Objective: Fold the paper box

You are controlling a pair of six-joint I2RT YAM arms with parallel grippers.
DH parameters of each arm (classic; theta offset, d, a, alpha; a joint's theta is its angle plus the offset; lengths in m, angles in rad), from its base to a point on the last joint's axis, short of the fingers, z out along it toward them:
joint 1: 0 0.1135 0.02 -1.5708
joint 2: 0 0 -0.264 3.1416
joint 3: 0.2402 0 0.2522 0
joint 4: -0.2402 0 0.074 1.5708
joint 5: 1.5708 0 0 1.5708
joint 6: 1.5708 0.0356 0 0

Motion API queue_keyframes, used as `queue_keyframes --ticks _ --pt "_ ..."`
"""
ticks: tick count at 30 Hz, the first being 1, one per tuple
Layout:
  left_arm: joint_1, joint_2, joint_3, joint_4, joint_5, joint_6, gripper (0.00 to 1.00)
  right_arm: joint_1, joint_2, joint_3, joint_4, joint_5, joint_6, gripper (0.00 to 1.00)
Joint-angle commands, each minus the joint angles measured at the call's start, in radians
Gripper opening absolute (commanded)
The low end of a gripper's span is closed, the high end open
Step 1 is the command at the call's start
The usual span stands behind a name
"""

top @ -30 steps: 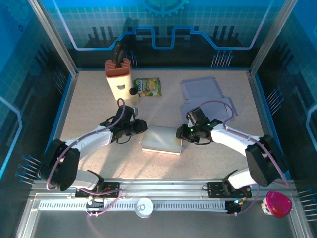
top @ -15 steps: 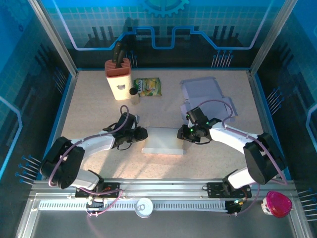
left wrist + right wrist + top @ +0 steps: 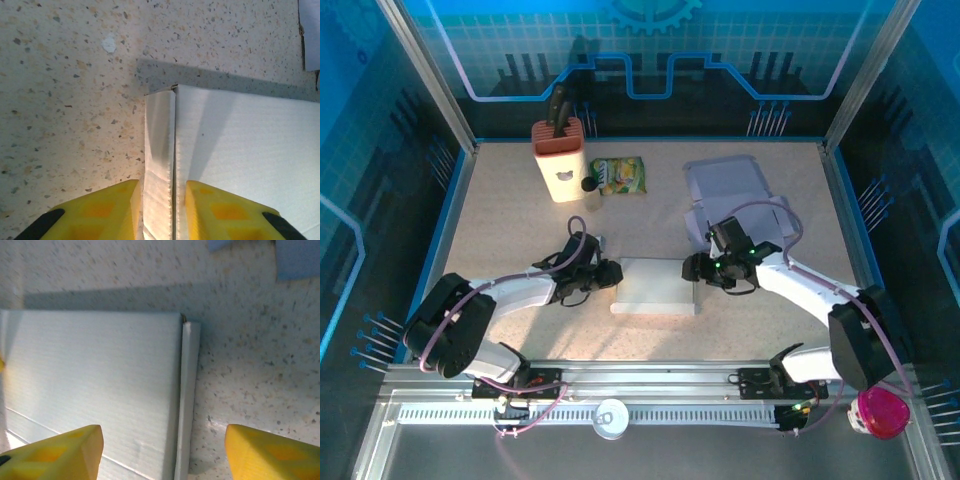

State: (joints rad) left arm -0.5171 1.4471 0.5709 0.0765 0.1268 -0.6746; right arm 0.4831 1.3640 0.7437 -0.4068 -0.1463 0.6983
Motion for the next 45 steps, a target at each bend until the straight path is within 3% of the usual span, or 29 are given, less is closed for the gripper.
queue_keyframes --ticks 1,8,17,30,34,37,45 --pt "-0.015 0.020 -0.025 -0.025 -0.019 -0.012 0.30 -0.002 0.055 -0.030 0.043 -0.072 -0.028 0.61" --pt "-0.016 -0.003 -0.035 -0.024 -0.020 -0.020 0.30 0.005 0.154 -0.054 0.096 -0.060 -0.008 0.40" --pt "-0.018 -0.138 -0.067 -0.052 0.019 -0.033 0.37 0.009 0.152 -0.067 0.114 -0.053 0.005 0.23" --pt "-0.016 -0.125 -0.097 -0.054 0.051 -0.033 0.40 0.020 0.135 -0.049 0.099 -0.056 0.001 0.17" --pt "-0.016 -0.088 -0.100 -0.020 0.060 -0.036 0.38 0.020 0.126 -0.051 0.102 -0.063 -0.005 0.18" --pt "-0.016 -0.072 -0.110 0.005 0.062 -0.042 0.35 0.011 0.109 -0.060 0.117 -0.081 -0.020 0.24" --pt "-0.016 -0.064 -0.130 0.022 0.033 -0.043 0.18 -0.082 0.081 -0.131 0.227 -0.233 -0.046 0.56"
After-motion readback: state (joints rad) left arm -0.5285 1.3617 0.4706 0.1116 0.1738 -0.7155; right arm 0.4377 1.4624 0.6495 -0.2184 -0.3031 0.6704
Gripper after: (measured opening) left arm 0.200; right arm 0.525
